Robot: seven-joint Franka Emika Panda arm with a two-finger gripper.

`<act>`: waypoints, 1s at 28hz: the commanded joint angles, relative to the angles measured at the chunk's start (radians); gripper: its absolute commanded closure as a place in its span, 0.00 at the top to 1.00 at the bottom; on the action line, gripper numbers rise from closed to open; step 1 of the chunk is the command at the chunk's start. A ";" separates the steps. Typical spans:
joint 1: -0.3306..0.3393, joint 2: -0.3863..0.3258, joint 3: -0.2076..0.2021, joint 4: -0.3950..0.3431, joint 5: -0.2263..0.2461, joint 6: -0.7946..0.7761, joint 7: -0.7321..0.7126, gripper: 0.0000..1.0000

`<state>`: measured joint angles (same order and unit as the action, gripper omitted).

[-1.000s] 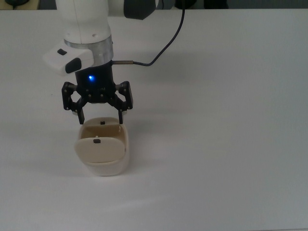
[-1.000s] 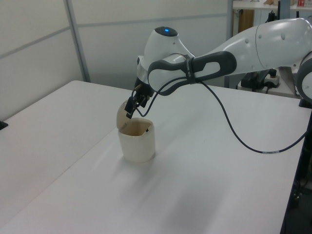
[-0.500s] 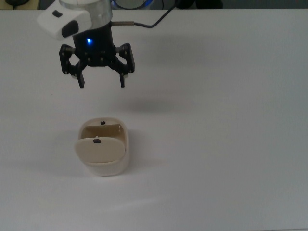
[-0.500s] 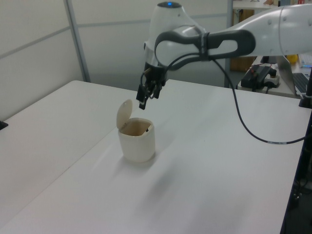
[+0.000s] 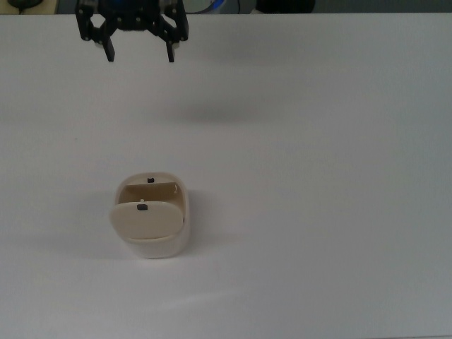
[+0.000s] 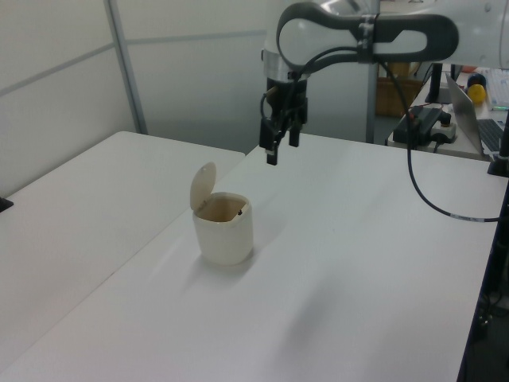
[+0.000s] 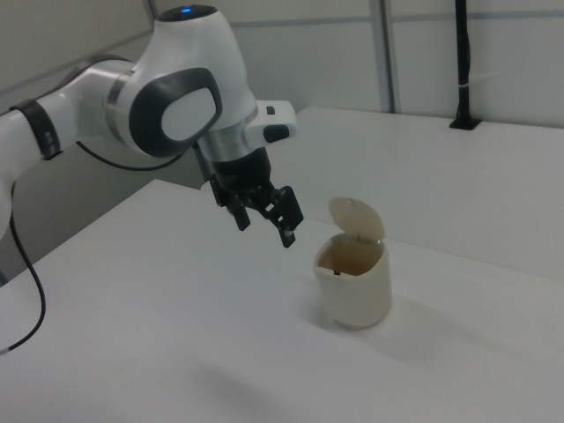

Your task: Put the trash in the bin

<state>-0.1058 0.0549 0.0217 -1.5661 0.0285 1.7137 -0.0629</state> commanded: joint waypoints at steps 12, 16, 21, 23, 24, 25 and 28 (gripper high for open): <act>0.000 -0.021 -0.002 -0.011 -0.030 -0.046 0.012 1.00; 0.000 -0.021 0.000 -0.012 -0.032 -0.046 0.012 1.00; 0.000 -0.021 0.000 -0.011 -0.032 -0.046 0.012 1.00; 0.000 -0.021 0.000 -0.011 -0.032 -0.046 0.012 1.00; 0.000 -0.021 0.000 -0.011 -0.032 -0.046 0.012 1.00; 0.000 -0.021 0.000 -0.011 -0.032 -0.046 0.012 1.00; 0.000 -0.021 0.000 -0.011 -0.032 -0.048 0.012 1.00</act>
<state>-0.1061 0.0400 0.0215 -1.5719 0.0129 1.6806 -0.0629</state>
